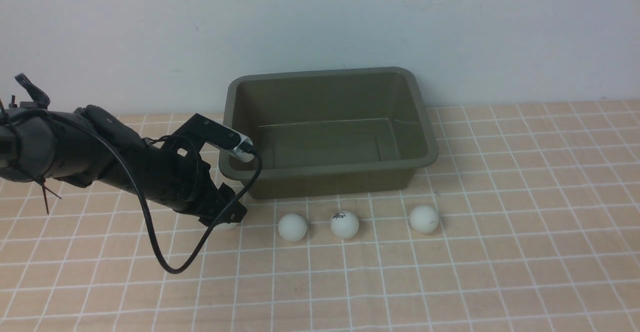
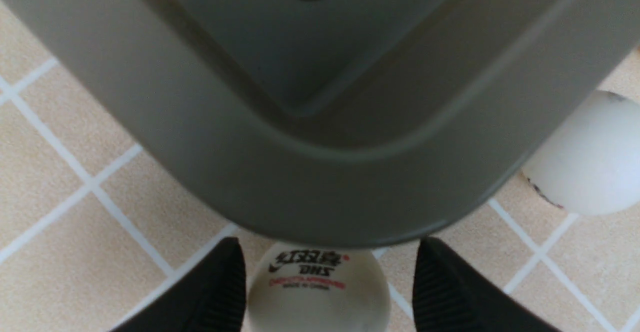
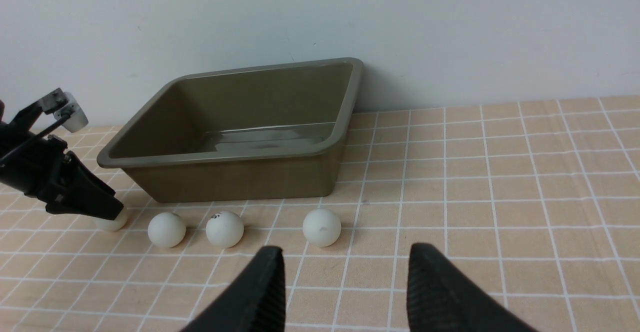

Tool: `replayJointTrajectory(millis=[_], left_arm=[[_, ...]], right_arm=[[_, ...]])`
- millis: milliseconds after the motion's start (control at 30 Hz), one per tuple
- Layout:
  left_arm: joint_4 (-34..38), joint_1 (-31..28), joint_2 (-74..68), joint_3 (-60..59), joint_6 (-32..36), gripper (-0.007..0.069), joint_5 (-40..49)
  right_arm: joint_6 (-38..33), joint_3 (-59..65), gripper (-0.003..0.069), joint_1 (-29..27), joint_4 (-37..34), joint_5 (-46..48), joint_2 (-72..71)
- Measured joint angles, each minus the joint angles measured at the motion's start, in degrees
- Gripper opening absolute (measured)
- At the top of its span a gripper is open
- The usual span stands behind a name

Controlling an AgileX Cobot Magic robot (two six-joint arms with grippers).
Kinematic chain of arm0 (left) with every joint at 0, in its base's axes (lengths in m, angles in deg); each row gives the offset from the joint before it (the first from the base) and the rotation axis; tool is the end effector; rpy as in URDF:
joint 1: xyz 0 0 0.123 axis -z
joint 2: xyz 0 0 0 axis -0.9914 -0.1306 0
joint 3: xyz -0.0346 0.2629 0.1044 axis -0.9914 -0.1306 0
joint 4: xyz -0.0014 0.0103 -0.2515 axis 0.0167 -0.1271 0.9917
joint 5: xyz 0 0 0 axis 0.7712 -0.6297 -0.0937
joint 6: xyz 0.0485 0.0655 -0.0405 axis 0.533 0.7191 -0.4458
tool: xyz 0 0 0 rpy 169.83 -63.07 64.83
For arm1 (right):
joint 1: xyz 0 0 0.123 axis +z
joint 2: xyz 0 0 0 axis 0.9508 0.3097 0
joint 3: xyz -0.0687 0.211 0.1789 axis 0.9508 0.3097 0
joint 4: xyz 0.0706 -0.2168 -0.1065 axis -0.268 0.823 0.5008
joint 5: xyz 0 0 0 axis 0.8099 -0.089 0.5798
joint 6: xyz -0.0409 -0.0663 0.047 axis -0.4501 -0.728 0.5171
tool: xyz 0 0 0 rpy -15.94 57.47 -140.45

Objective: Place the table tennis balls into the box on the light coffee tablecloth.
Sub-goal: 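Reach for and grasp a ping pong ball on the table beside the basket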

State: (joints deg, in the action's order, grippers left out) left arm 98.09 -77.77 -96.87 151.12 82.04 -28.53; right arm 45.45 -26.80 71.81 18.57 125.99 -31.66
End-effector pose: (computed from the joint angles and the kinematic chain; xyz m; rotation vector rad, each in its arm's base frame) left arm 0.3674 -0.0658 0.1437 0.7584 2.4732 -0.4100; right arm 0.0099 0.0273 0.2708 -0.0610 1.8843 0.3901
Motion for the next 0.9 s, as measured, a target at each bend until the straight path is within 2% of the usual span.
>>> replayJointTrajectory(millis=[133, 233, 400, 633, 767, 900], left_arm=[[0.0, 0.0, -1.4, 0.0, 0.0, 0.0370, -0.3], [0.0, 0.0, -1.6, 0.0, -0.1, 0.0320, -0.2], [-0.5, 0.0, 0.4, 0.0, -2.6, 0.0319, 2.4], [-2.4, 0.0, 8.0, 0.0, -12.2, 0.0319, 17.2], [0.9, 0.1, 8.7, 1.9, -9.4, 0.0319, 25.3], [6.5, 0.1, 8.3, 5.5, -4.5, 0.0319, 24.8]], right_arm=[[0.0, 0.0, 0.0313, 0.0, 0.0, 0.0, 0.0], [0.0, 0.0, 0.0313, 0.0, 0.1, 0.0, 0.0], [0.0, 0.0, 0.0313, 0.0, 0.1, 0.0, 0.0], [0.0, 0.0, 0.0313, 0.0, 0.1, 0.0, 0.0], [0.0, 0.0, 0.0313, 0.0, 0.2, 0.0, 0.0], [0.0, 0.0, 0.0313, 0.0, 0.2, 0.0, 0.0]])
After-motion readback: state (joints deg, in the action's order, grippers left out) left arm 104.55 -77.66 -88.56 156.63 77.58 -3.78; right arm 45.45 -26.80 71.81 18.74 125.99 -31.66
